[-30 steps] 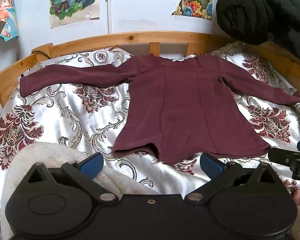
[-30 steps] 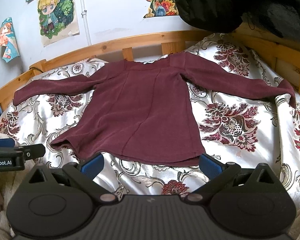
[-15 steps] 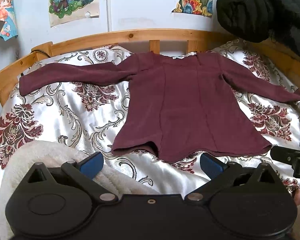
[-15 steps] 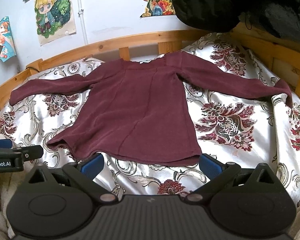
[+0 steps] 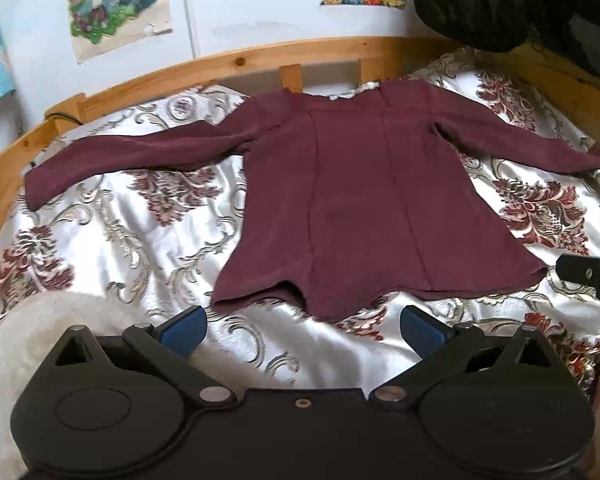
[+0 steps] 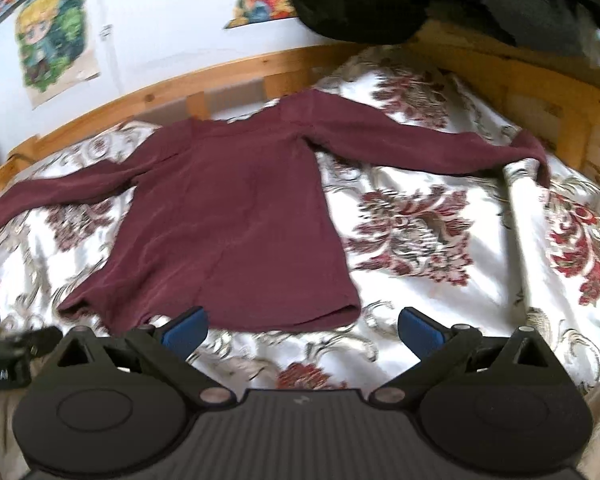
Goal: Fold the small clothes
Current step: 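Grasp the maroon sleeve cuff with the right tool and lift it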
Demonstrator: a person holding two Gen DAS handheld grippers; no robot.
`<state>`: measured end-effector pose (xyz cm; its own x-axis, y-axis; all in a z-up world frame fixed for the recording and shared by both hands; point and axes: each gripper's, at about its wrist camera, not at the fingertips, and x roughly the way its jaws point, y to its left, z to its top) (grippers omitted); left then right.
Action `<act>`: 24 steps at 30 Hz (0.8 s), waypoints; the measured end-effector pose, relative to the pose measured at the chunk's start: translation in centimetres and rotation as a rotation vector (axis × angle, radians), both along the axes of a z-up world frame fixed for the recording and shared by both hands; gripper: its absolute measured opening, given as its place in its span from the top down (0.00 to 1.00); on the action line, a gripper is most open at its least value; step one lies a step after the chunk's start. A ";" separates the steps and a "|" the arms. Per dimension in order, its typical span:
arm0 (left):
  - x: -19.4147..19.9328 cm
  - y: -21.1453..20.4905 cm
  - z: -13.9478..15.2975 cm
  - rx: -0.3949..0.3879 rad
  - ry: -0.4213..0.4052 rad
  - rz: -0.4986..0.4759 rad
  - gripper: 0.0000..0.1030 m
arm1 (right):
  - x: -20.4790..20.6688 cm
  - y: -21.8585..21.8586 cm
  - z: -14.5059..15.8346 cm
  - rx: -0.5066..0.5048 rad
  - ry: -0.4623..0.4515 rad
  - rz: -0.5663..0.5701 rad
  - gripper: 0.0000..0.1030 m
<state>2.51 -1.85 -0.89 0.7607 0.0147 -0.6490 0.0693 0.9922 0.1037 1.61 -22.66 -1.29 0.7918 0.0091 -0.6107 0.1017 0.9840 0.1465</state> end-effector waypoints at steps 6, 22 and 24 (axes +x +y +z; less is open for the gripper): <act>4.9 -0.6 1.4 -0.089 0.046 -0.028 0.01 | 0.9 -3.5 2.3 -0.049 -0.112 -0.076 0.00; 18.5 -5.5 1.9 0.054 -0.078 -0.190 0.01 | 8.3 -18.1 3.0 0.007 -0.152 -0.360 0.00; 19.4 -5.5 0.4 0.049 -0.081 -0.186 0.01 | 9.9 -19.3 2.3 -0.010 -0.149 -0.384 0.00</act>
